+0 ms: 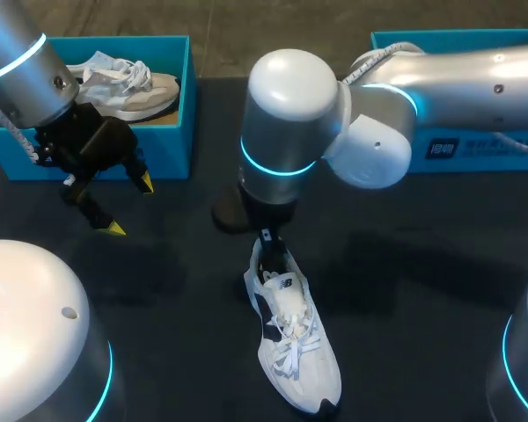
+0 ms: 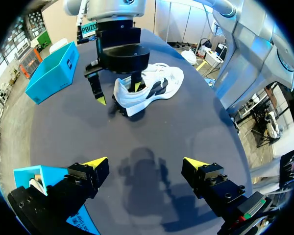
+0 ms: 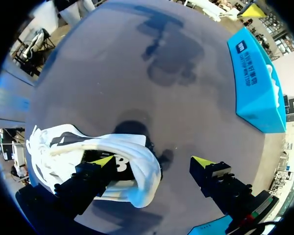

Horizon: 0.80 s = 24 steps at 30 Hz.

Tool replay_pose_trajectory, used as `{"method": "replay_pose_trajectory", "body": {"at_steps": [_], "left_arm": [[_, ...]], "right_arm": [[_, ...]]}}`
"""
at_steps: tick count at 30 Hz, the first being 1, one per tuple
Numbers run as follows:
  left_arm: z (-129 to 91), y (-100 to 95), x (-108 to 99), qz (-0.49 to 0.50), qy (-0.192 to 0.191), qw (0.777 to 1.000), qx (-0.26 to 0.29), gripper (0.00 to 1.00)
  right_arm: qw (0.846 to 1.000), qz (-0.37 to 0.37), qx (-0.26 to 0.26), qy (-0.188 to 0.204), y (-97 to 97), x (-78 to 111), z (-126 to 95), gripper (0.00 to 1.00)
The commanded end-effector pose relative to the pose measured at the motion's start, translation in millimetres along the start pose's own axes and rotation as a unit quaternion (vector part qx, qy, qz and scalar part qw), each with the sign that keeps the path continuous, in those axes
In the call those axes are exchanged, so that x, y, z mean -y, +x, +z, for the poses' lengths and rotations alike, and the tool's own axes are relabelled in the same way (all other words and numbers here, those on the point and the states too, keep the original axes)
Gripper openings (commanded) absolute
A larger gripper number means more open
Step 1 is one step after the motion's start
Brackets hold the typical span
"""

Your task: Take the shoe out of the shoebox, open the shoe tongue, remove and reinsert the insole, then place the shoe into the shoebox

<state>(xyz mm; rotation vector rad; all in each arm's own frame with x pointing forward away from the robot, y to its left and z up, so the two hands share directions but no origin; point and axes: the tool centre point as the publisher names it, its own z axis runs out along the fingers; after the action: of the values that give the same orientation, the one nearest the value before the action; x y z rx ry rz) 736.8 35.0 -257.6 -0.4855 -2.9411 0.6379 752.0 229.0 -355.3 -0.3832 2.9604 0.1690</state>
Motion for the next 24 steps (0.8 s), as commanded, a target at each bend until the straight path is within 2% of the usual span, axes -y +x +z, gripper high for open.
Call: {"method": "replay_pose_trajectory", "body": {"at_steps": [1, 13, 24], "left_arm": [[-0.5, 1.0, 0.2, 0.000, -0.001, 1.000, 0.000, 1.00], [-0.5, 1.0, 0.2, 0.000, -0.001, 1.000, 0.000, 1.00], [-0.5, 1.0, 0.2, 0.000, -0.001, 1.000, 0.000, 1.00]], "right_arm": [[1.000, 0.001, -0.004, -0.004, -3.3, 1.1, 9.2, 1.00], [1.000, 0.000, -0.005, -0.008, -11.4, 9.4, 21.6, 1.00], [1.000, -0.007, -0.015, 0.013, -11.2, 12.1, 31.5, 1.00]]}}
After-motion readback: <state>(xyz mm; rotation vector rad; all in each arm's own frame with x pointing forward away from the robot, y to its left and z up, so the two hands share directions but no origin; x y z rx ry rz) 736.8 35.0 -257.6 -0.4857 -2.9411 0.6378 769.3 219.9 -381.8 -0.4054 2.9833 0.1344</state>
